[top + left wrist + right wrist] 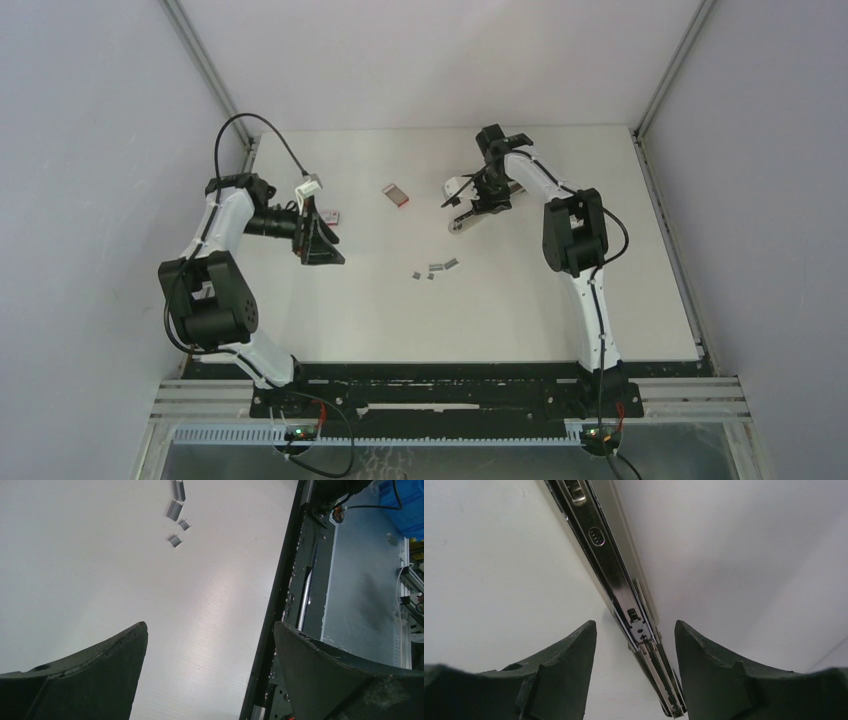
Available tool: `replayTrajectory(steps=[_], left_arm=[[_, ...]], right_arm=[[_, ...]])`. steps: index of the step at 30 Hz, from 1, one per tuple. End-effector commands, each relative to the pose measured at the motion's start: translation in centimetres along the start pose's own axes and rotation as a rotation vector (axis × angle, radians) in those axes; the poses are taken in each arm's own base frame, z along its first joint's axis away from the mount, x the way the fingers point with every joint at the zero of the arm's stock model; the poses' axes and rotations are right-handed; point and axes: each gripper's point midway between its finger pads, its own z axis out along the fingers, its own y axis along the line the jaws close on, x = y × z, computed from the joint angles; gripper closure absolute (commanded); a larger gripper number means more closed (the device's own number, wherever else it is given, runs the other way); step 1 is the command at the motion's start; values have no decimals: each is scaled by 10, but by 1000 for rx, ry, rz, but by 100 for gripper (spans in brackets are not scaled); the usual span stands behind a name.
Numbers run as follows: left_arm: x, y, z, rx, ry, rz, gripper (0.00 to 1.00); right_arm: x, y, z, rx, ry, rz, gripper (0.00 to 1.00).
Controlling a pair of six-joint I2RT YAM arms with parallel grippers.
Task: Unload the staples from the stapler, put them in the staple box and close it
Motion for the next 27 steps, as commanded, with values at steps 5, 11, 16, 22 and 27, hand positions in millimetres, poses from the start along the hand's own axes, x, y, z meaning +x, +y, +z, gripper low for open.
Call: replayTrajectory(steps=[5,11,16,22,27], left_arm=[[2,-6,-2,-7,-7,45,0],[4,-7,-3,-10,-3,49,0],[4,-7,-3,-9,-5,48,0],[4,-6,-2,-8,-3,46,0],[5,-6,-2,-7,-1,42,0]], right_arm=[[-3,-22,1,62,4,-62,49],[1,-17,0,46,3,-57,61],[11,-11,-3,25,19,-45,71],[34,-14,-13,45,59,-24,76],[65,-19,-25,83,99,4,77]])
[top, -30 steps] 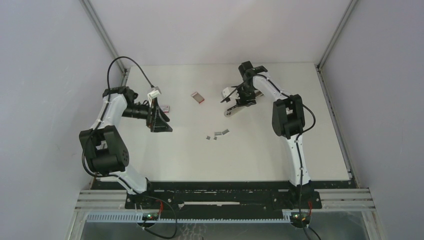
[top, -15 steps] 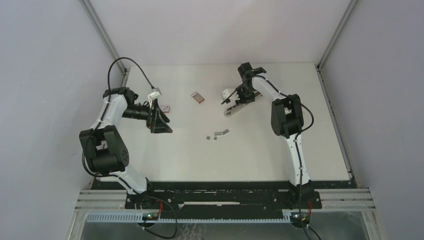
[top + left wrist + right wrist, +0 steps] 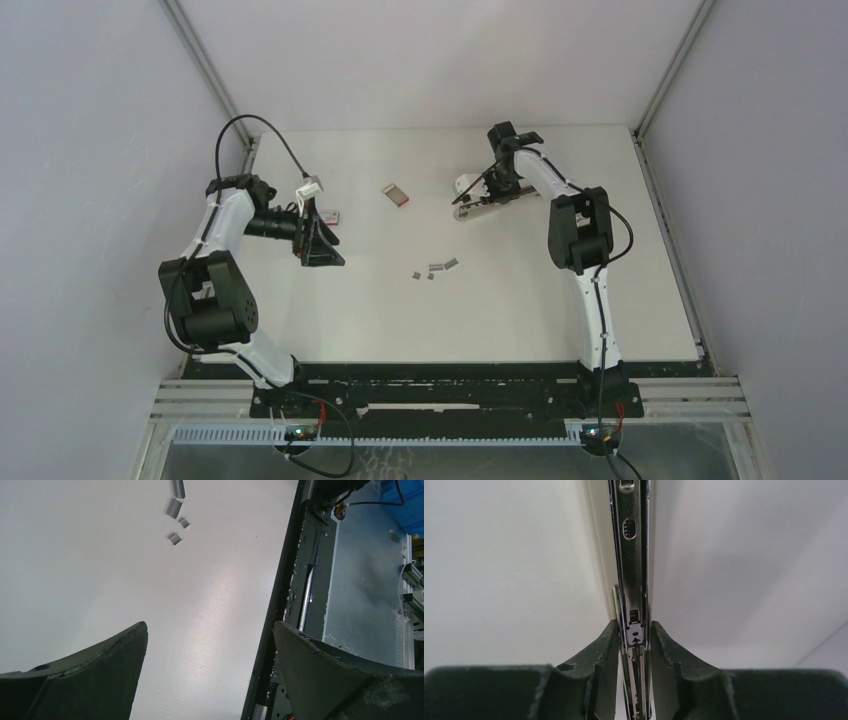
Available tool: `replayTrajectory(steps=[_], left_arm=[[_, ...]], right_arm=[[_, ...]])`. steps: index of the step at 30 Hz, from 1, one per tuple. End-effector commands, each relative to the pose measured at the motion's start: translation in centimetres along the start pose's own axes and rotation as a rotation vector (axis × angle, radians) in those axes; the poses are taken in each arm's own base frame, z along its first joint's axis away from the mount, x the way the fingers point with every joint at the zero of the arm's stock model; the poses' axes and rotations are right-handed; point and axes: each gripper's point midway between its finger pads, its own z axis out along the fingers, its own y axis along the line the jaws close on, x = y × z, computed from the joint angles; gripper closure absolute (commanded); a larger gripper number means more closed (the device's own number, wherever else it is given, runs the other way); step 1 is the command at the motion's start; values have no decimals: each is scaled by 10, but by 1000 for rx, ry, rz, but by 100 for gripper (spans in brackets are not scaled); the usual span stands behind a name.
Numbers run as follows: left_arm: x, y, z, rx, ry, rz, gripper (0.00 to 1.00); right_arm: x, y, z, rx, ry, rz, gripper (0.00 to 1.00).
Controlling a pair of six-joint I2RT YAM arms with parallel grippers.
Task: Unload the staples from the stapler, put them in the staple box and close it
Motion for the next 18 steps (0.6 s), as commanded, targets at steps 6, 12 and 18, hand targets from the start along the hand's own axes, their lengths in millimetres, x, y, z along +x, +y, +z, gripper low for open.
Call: replayTrajectory(steps=[6,12,18], left_arm=[[1,-6,-3,-11,-7,35,0],[1,-6,-3,-9,-6,32,0],[1,-6,-3,-10,-7,31,0]], right_arm=[[76,-7,-35,76,101,86,77],[122,5,-45,79,143,168,77],[157,12,-56,96,177,216,76]])
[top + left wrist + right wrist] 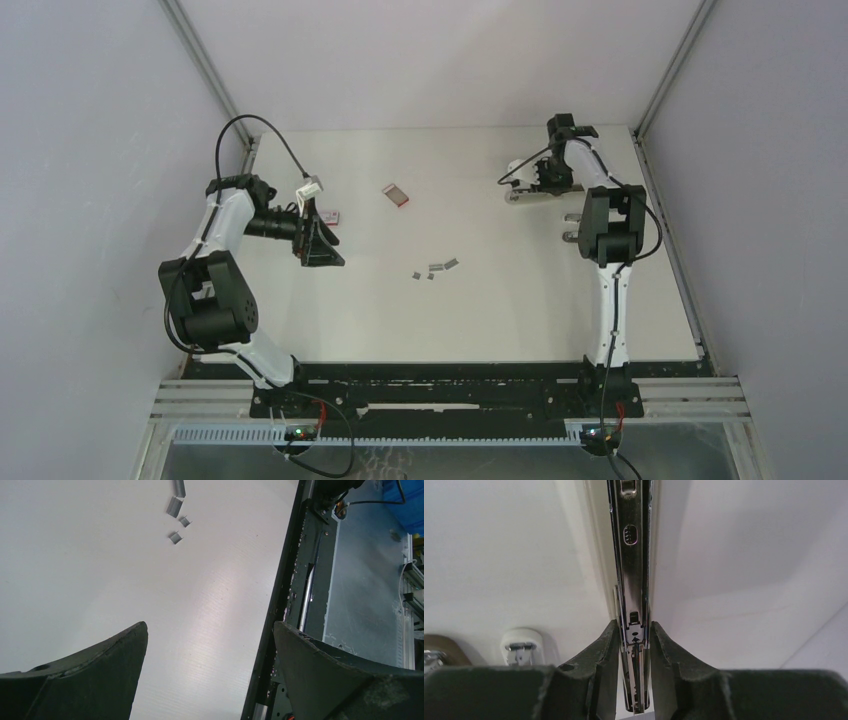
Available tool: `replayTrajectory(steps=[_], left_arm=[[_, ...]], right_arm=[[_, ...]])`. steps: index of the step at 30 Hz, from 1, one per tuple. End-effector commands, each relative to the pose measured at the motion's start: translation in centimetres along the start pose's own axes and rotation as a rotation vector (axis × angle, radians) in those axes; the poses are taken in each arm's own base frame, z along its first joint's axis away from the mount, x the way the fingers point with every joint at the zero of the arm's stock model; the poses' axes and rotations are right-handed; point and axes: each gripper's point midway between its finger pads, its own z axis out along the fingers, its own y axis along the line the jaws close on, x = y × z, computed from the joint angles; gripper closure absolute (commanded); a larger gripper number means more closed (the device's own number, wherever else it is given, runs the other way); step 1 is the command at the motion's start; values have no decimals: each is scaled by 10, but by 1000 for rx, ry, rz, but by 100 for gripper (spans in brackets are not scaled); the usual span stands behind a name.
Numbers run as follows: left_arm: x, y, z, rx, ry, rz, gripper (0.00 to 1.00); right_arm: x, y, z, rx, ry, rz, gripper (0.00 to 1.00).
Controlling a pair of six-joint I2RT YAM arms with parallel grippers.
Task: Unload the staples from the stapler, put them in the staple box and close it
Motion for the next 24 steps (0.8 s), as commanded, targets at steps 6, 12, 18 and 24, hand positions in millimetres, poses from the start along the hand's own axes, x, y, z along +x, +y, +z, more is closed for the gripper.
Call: replayTrajectory(steps=[6,12,18,24], left_arm=[[2,-4,-2,-5,-5,21,0],[3,-4,-1,-4,-3,18,0],[2,-4,-2,-5,-4,20,0],[2,-5,-2,-6,-6,21,0]], right_arm=[[41,-14,-26,72,68,-17,76],[53,-10,-22,67,98,-13,76],[54,-10,-21,75,103,16,76],[52,-15,-24,95,103,30,74]])
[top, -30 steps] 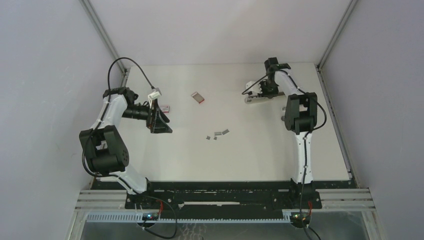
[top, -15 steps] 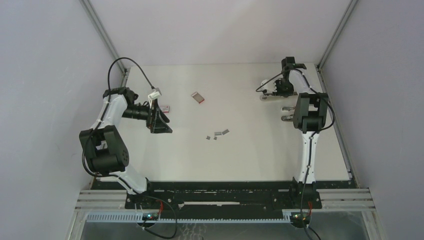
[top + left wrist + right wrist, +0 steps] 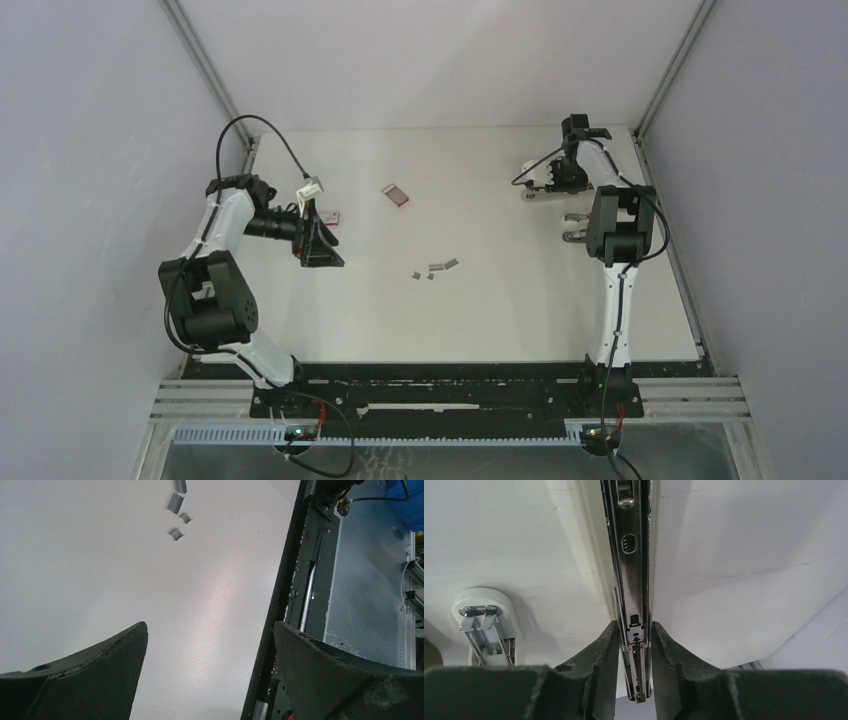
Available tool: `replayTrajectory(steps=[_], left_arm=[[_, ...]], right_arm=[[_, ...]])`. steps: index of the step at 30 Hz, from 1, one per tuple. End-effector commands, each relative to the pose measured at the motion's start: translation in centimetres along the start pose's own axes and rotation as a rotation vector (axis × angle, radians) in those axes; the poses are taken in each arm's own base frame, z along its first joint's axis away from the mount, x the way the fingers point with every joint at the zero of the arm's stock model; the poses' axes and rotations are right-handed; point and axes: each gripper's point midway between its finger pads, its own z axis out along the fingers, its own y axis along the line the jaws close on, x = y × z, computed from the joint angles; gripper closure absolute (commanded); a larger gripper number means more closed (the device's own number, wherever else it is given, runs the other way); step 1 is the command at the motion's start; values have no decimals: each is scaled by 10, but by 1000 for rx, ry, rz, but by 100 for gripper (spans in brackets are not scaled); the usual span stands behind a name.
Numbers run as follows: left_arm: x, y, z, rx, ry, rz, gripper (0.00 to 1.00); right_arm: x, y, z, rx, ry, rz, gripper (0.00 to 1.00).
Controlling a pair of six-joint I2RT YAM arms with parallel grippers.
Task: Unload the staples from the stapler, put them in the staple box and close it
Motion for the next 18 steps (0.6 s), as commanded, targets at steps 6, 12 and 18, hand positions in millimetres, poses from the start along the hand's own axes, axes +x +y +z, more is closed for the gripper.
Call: replayTrajectory(steps=[6,12,18], left_arm=[[0,-7,-2,-1,-20,26,0],[-2,-8,-2,-3,-24,32,0],[-8,-14,-6,-20,-33,61,0]], right_arm=[[-4,-17,-28,83,10,24,66],[-21,-27,-54,138,-35,47,56],[-53,-40,-108,240,-126,111,44]])
